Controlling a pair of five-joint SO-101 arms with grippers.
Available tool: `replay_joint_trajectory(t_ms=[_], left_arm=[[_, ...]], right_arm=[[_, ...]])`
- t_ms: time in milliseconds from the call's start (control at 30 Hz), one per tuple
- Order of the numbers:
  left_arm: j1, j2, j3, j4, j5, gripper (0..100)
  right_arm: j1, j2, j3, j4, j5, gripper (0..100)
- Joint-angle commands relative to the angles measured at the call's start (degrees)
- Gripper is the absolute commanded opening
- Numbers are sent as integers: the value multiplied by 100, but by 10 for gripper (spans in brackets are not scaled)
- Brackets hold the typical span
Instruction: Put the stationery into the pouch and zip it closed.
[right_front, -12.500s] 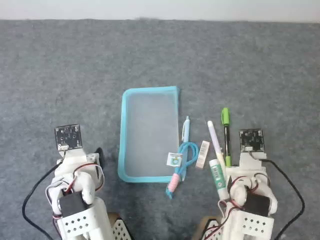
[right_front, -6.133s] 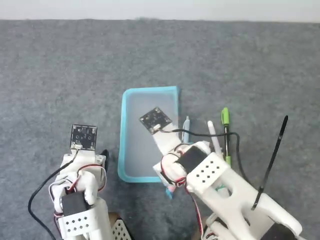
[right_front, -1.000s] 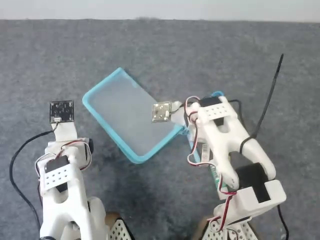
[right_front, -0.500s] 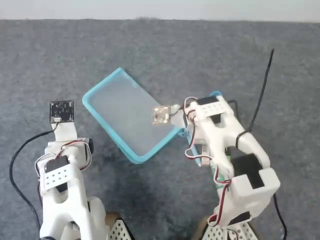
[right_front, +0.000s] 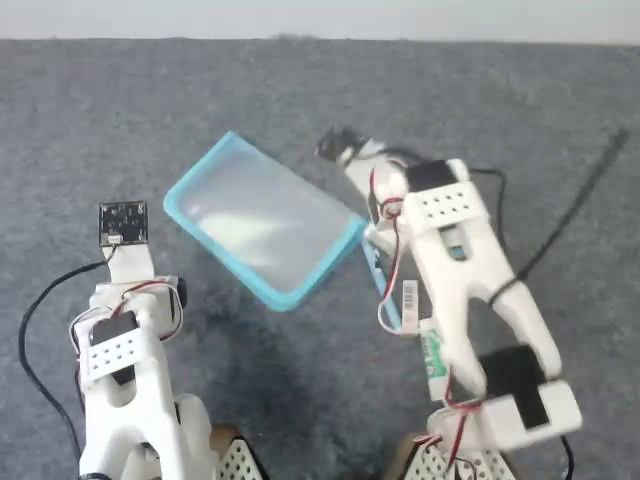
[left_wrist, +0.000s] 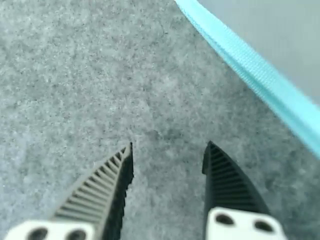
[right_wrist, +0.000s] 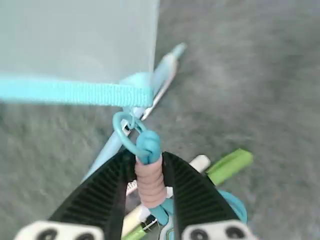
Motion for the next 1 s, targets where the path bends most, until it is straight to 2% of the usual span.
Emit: replay_joint_trajectory(t_ms=[0, 200, 400, 667, 867, 967], left_arm=[[0, -18, -57, -158, 62, 218], [0, -18, -57, -158, 62, 218], [0, -18, -57, -158, 62, 218], [0, 9, -48, -264, 62, 218], [18, -18, -119, -255, 44, 218], [360, -18, -497, 193, 70, 218]], right_arm=[[-233, -848, -448, 602, -1187, 7], [-1051, -593, -475, 1648, -1820, 9], [-1666, 382, -501, 1692, -2778, 9], [-1051, 1103, -1204, 1692, -2576, 8], [-1007, 1200, -1275, 1499, -3042, 8], [-840, 1077, -1486, 1499, -3051, 7]])
